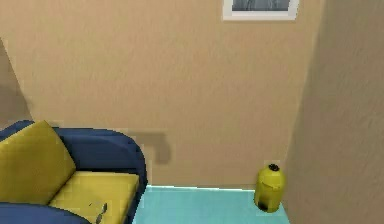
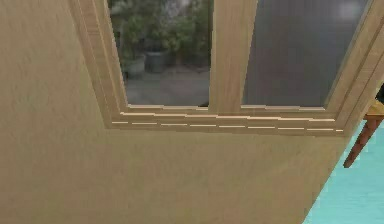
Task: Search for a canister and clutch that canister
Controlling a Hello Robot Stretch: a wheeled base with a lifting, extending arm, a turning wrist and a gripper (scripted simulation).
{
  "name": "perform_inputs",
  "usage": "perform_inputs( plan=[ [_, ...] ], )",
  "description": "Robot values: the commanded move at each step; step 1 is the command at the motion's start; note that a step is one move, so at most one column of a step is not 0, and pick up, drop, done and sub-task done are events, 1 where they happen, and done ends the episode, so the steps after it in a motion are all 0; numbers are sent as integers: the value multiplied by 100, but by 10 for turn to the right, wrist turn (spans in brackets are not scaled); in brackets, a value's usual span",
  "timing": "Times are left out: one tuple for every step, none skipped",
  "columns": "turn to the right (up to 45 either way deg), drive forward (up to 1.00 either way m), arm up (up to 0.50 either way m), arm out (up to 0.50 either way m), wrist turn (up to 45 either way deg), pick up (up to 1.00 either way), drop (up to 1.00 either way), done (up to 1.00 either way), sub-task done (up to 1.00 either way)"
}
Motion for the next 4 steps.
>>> perform_inputs(
  plan=[
    [0, 25, 0, 0, 0, 0, 0, 0, 0],
    [-450, 0, 0, 0, 0, 0, 0, 0, 0],
    [-120, 0, 0, 0, 0, 0, 0, 0, 0],
    [450, 0, 0, 0, 0, 0, 0, 0, 0]
  ],
)
